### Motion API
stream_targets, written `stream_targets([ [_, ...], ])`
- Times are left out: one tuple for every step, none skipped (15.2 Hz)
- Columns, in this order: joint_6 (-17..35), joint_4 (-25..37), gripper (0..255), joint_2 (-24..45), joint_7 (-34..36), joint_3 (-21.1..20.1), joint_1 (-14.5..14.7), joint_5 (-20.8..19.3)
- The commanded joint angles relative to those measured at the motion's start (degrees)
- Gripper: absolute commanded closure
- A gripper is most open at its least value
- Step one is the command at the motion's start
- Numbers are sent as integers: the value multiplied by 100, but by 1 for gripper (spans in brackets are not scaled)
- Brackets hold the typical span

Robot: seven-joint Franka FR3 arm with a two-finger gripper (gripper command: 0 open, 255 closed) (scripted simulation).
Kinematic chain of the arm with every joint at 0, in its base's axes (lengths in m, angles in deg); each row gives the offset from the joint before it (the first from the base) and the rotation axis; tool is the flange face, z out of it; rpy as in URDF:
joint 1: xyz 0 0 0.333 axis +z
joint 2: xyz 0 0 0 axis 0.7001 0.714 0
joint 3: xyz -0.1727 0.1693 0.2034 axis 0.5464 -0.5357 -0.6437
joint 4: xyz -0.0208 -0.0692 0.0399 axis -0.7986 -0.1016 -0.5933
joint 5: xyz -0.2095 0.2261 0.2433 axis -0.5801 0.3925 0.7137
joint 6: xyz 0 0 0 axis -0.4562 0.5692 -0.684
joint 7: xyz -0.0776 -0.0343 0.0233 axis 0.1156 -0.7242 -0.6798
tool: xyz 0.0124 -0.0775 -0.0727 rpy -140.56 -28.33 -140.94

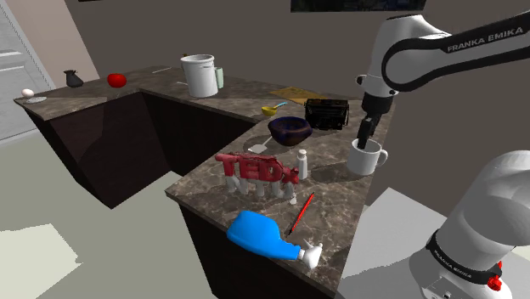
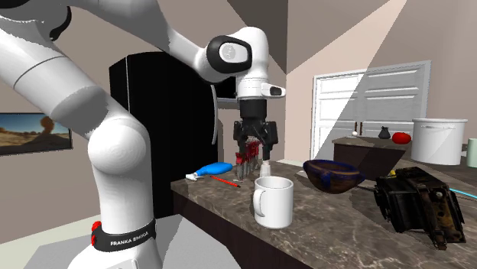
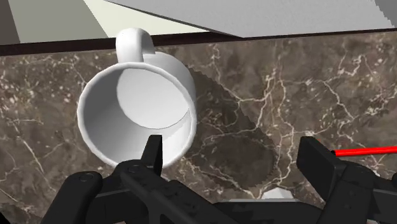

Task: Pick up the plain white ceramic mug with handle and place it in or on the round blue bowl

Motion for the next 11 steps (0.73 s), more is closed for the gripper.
stream_targets([
  [465,-150,0,287,-220,206,-65,-87],
  [695,-224,0,439,-323,306,-92,-123],
  [826,-261,0,531,-382,361,-107,-140],
  [924,-311,0,578,-382,370,-108,-146],
  [1023,-361,0,628,-382,379,-109,-152],
  [1124,-409,0,680,-382,388,-110,-158],
  [1225,-455,0,735,-382,398,-110,-164],
  [1327,-501,0,793,-383,407,-110,-170],
  [1431,-544,0,852,-383,417,-110,-175],
  [1536,-587,0,915,-383,426,-110,-180],
  [1597,-611,0,952,-383,432,-109,-183],
])
